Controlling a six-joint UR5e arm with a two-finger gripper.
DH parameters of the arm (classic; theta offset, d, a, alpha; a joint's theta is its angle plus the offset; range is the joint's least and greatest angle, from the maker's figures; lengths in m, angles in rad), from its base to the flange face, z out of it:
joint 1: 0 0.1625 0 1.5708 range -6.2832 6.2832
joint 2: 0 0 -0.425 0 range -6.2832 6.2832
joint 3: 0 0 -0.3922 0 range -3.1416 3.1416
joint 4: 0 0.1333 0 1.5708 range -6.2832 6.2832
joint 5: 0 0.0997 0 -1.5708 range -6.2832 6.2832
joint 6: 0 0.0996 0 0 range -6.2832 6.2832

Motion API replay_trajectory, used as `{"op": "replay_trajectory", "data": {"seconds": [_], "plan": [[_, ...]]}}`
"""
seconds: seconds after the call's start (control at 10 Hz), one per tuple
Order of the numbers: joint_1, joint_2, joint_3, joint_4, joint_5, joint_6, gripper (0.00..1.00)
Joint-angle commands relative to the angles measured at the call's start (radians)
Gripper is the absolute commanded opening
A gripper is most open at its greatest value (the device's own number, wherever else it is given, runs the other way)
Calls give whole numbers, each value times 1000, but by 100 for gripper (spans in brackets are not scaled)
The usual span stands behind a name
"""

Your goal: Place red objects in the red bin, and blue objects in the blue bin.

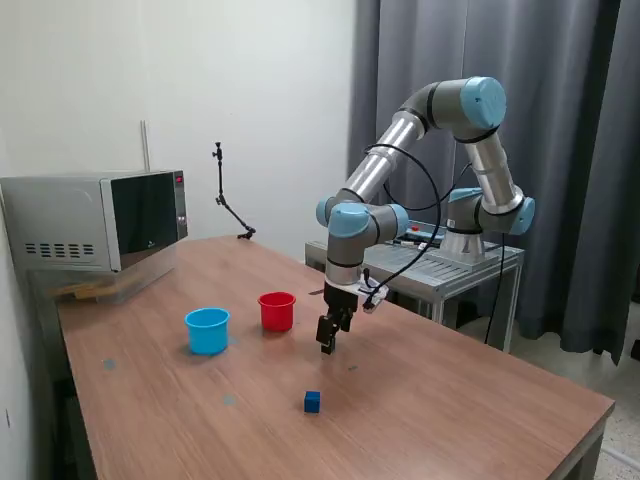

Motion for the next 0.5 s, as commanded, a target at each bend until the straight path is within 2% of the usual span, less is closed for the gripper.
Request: {"op": "replay_trajectory", "data": {"seconds": [0.0,0.4], "plan": [[0,2,0,1,0,-1,100],[0,2,-5,1,0,-5,100]]}}
